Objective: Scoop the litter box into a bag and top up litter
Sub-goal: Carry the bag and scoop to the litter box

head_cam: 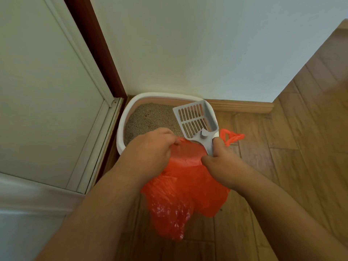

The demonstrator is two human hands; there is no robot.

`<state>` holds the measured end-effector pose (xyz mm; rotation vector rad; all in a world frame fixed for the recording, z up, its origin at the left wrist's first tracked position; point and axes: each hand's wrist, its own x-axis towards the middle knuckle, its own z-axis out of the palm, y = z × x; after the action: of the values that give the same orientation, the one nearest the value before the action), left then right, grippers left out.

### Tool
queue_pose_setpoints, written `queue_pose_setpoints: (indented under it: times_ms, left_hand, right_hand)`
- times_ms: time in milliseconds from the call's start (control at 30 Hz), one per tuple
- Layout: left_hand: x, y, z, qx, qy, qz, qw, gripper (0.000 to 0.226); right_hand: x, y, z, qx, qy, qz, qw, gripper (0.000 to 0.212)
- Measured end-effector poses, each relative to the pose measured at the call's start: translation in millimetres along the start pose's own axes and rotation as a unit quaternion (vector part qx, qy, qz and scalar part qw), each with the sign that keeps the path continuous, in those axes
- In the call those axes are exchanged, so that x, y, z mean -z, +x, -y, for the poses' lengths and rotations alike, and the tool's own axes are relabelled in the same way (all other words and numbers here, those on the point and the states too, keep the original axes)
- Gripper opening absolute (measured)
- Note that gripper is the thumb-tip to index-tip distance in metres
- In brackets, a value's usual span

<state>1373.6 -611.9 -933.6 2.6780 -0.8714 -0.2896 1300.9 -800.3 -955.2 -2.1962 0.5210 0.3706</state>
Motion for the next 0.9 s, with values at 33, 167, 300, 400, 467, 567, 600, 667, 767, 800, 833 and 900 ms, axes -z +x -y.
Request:
queue_pose_setpoints:
  times_ms: [33, 167, 300, 400, 467, 567, 600, 667, 767, 800, 833, 900]
  left_hand:
    - [-1, -1, 1, -0.009, 0.001, -0.016, 1.0, 0.035]
    - [-7, -3, 8, -0.001, 0.034, 0.036, 0.999, 0.071]
    - [-15, -6, 13, 0.023, 0.065, 0.105, 0.992, 0.113]
    - [-20, -8, 18, 0.046, 0.092, 0.15, 0.983, 0.132]
    - [-22, -9, 21, 0.073, 0.115, 0.188, 0.973, 0.141]
    - [-20, -10, 24, 0.122, 0.084, 0.253, 0.956, 0.15]
    - [-19, -11, 27, 0.138, 0.058, 0.274, 0.95, 0.15]
    - [-14, -15, 33, 0.164, 0.031, 0.309, 0.936, 0.143]
    - [-8, -20, 46, 0.181, 0.047, 0.31, 0.932, 0.13]
    - [-7, -20, 49, 0.182, 0.053, 0.303, 0.934, 0.128]
    - [-7, -19, 50, 0.181, 0.061, 0.296, 0.936, 0.126]
    - [-7, -16, 45, 0.176, 0.08, 0.28, 0.94, 0.12]
  right_hand:
    - [1, -1, -1, 0.006, -0.028, -0.003, 1.0, 0.012]
    - [3, -2, -8, 0.004, -0.139, -0.006, 0.99, 0.016]
    - [6, 2, -10, -0.023, -0.165, 0.005, 0.986, 0.032]
    - [9, 5, -14, -0.036, -0.167, -0.006, 0.985, 0.027]
    - [11, 7, -17, -0.033, -0.181, -0.023, 0.983, 0.025]
    - [22, 9, -22, -0.028, -0.215, -0.057, 0.974, 0.023]
    - [28, 9, -24, -0.033, -0.225, -0.067, 0.971, 0.023]
    - [41, 9, -29, -0.051, -0.237, -0.083, 0.967, 0.026]
    - [54, 7, -32, -0.076, -0.257, -0.094, 0.959, 0.034]
    - [55, 6, -34, -0.081, -0.26, -0.096, 0.957, 0.036]
    - [54, 6, -35, -0.081, -0.262, -0.099, 0.957, 0.036]
    - [49, 8, -37, -0.068, -0.268, -0.107, 0.955, 0.031]
